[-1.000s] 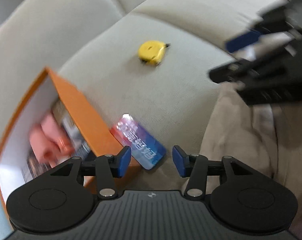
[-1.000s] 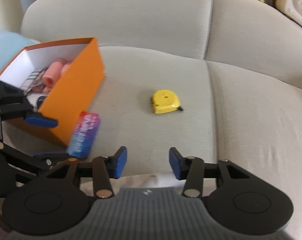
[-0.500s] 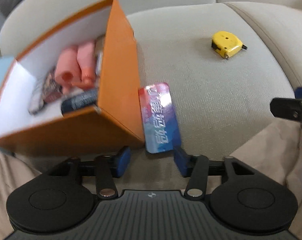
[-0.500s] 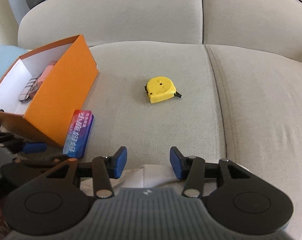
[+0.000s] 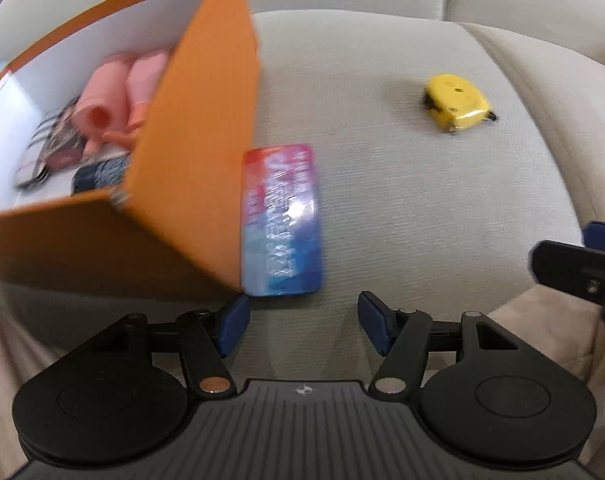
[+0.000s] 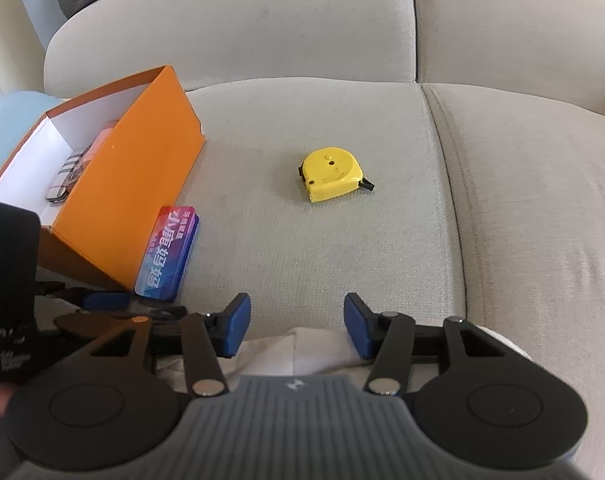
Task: Organize rigid objects
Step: 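Move both tools from the shoebox back to the card and tape measure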
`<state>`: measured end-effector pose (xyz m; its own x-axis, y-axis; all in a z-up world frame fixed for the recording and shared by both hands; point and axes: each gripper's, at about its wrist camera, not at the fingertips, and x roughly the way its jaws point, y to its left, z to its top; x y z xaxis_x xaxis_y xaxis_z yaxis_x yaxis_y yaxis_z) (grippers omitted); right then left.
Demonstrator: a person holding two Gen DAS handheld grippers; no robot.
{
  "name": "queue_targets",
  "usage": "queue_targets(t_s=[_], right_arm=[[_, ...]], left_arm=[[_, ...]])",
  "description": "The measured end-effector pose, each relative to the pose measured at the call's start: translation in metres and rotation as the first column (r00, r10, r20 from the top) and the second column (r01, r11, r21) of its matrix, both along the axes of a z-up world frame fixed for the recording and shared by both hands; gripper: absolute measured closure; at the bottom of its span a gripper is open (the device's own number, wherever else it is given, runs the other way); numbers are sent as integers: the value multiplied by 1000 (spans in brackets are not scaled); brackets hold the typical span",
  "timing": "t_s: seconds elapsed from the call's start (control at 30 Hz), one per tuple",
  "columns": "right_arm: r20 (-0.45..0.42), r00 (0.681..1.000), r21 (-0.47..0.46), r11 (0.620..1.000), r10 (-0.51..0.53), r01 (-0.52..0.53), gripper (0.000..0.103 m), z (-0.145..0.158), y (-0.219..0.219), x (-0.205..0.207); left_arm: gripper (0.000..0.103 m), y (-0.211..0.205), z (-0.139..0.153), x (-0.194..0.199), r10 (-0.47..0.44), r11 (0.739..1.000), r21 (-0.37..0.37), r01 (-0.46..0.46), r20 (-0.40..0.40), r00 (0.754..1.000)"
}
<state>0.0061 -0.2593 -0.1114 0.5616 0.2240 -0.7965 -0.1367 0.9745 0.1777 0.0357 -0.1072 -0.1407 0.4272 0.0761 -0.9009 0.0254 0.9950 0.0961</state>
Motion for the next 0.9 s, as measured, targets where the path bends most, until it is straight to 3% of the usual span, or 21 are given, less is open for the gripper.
queue_targets(t_s=[0.1,0.2,0.4,0.67,0.77,0.9], right_arm=[[0,1000,-4,1000,0,0,49,0,1,0],[-1,1000,-5,1000,-4,4,48,0,2,1],[-3,1000,-10,1000,-4,4,48,1,0,-2],[-10,999,46,998,-37,37,51,3,-8,-1],[-39,998,84,995,-48,51,51,7,-13,5],[-65,998,116,993,10,-3,61,8,1,24]], left_arm=[[32,1,1,5,25,1000,-5,-25,42,999],[32,-3,-3,10,59,998,-5,-59,30,998],[31,-6,-3,19,56,996,-73,-53,43,998],[34,6,9,5,-6,989,-150,8,16,1000],[35,12,17,1,-49,991,-124,45,-26,998],[39,23,39,-4,-111,989,-104,105,-52,993]])
